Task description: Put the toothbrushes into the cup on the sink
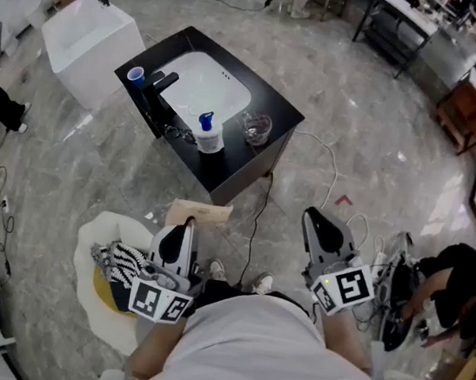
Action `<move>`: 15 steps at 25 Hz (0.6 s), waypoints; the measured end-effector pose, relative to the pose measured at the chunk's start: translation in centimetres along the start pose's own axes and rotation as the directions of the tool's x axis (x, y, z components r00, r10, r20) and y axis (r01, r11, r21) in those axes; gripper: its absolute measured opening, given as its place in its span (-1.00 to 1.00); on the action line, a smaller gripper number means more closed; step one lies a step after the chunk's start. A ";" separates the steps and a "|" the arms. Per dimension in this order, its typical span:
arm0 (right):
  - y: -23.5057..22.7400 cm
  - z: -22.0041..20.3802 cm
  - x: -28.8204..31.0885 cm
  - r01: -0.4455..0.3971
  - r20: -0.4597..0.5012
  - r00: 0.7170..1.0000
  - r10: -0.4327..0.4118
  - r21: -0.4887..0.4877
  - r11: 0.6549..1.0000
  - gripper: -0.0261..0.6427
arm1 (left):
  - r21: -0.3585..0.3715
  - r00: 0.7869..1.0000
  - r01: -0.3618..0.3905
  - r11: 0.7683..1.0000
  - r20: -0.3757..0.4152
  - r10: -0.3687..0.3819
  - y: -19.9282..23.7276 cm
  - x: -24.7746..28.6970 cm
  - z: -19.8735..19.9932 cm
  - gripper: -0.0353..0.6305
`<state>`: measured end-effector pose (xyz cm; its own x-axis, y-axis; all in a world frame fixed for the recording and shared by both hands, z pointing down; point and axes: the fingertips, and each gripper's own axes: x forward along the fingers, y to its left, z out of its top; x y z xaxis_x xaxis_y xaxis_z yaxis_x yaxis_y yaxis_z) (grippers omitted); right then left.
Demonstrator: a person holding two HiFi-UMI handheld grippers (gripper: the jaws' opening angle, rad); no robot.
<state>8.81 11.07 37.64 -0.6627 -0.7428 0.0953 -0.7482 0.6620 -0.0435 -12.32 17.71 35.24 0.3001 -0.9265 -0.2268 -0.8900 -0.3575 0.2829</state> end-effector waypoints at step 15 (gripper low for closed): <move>-0.9 0.2 0.8 -0.053 0.004 0.999 0.053 0.006 0.999 -0.77 | -0.012 0.999 -0.031 0.999 0.006 0.031 0.0 1.1 -0.2 -0.88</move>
<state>8.96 9.89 37.52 -0.7016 -0.7071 0.0885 -0.7122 0.6999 -0.0540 -11.93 16.69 35.22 0.2702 -0.9364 -0.2238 -0.8948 -0.3300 0.3006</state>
